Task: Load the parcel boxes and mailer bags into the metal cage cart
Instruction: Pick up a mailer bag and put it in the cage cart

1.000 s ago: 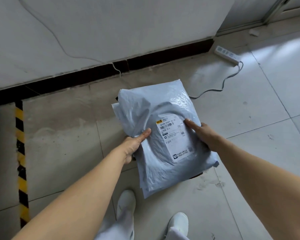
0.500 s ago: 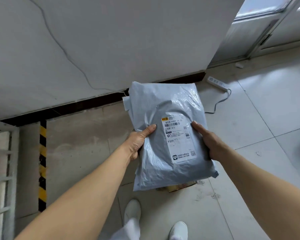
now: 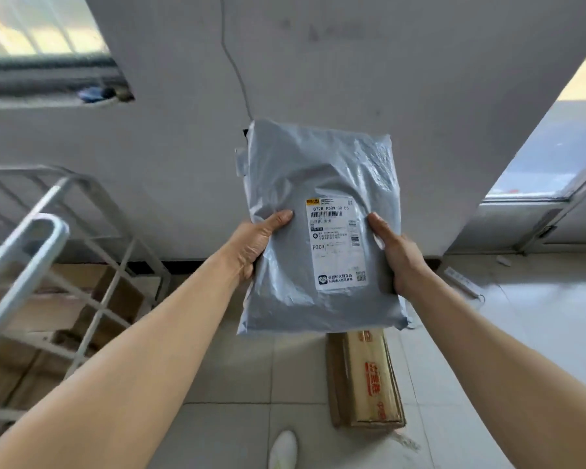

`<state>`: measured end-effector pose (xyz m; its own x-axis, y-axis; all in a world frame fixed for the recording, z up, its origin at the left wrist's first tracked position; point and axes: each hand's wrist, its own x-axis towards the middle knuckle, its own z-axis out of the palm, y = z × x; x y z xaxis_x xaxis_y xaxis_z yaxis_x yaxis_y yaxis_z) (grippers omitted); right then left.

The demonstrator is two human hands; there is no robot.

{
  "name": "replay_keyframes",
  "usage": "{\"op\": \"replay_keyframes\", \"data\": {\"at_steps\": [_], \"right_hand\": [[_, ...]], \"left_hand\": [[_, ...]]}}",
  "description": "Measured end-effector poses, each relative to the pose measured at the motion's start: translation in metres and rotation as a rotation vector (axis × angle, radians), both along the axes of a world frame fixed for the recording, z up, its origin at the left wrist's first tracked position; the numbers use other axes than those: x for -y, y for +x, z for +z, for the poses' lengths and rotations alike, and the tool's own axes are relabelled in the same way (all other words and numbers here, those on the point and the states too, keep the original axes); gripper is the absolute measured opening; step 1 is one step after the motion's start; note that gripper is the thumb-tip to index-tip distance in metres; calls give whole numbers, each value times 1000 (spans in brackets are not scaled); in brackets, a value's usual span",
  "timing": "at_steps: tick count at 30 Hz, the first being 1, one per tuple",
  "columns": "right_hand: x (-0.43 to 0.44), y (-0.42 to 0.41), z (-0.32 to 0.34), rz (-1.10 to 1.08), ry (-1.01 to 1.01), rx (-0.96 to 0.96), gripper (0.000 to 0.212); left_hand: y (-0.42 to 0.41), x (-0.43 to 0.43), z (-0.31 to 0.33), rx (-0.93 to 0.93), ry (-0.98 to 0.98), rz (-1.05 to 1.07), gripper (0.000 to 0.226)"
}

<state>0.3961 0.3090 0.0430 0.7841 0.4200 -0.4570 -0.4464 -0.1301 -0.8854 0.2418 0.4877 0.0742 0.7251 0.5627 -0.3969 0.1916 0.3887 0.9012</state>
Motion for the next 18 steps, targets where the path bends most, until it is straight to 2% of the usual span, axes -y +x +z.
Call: {"op": "replay_keyframes", "data": {"at_steps": [3,6,13,16,18], "right_hand": [[-43,-44,43,139,51,29,71],[-88,-94,71,254,147,75,58],[-189,-237,114,590,272,80,60],[-233,-304,127,702,297,75,81],[-264,-353,131,784,326,52,81]], "left_hand": [[-69,-16,46,81,81,121,50],[-138,-29,79,143,152,250,29],[-307,-57,131,135,254,574,19],[-379,-71,145,119,290,697,10],[-429,-83,151,109,307,769,12]]}}
